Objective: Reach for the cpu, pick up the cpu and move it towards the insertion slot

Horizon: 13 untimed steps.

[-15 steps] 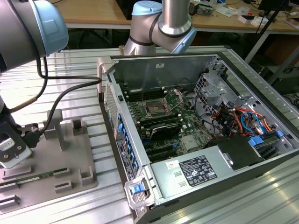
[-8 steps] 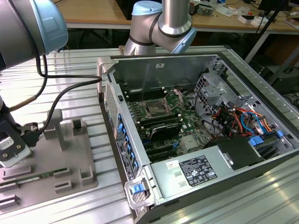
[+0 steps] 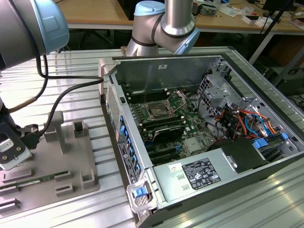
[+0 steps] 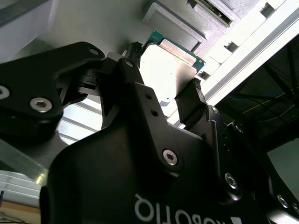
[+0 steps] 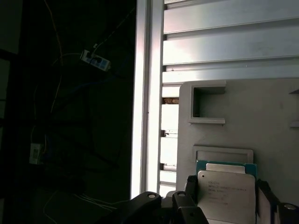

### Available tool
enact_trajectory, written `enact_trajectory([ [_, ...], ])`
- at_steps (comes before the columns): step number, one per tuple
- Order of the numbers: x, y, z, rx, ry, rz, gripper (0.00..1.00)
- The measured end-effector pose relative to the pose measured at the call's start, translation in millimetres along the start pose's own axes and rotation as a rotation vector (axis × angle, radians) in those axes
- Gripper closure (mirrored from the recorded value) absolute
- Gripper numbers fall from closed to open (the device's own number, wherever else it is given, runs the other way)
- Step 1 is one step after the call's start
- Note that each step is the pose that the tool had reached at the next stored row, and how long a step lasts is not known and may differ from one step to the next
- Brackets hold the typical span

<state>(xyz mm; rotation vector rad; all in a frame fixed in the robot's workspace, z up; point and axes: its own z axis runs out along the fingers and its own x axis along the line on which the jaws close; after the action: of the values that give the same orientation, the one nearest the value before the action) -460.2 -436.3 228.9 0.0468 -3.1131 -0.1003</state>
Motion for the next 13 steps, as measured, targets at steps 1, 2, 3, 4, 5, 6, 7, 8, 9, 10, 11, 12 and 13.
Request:
enact_trajectory([
  [1, 0.0, 0.0, -0.6, 0.0000, 0.0000, 0.000, 0.45],
  [2, 0.0, 0.1, -1.0, -0.0001, -0.0001, 0.000, 0.45],
  [3, 0.0, 0.2, -2.1, -0.0001, -0.0001, 0.000, 0.45],
  [4, 0.0, 0.2, -2.6, -0.0001, -0.0003, 0.000, 0.45],
  [5, 0.0, 0.2, -2.8, -0.0001, -0.0001, 0.000, 0.45],
  [6, 0.0, 0.2, -2.9, 0.0000, 0.0000, 0.000, 0.45],
  [7, 0.0, 0.2, -2.8, 0.0000, -0.0001, 0.000, 0.45],
  [8, 0.0, 0.2, -2.9, -0.0001, 0.0000, 0.000, 0.45],
  [9, 0.0, 0.2, -2.9, 0.0000, -0.0001, 0.000, 0.45],
  [10, 0.0, 0.2, -3.0, 0.0000, -0.0001, 0.000, 0.45],
  [11, 0.0, 0.2, -3.0, 0.0000, 0.0000, 0.000, 0.45],
  [12, 0.0, 0.2, -3.1, 0.0000, 0.0000, 0.000, 0.45],
  [13, 0.0, 0.2, -3.3, 0.0000, 0.0000, 0.000, 0.45],
])
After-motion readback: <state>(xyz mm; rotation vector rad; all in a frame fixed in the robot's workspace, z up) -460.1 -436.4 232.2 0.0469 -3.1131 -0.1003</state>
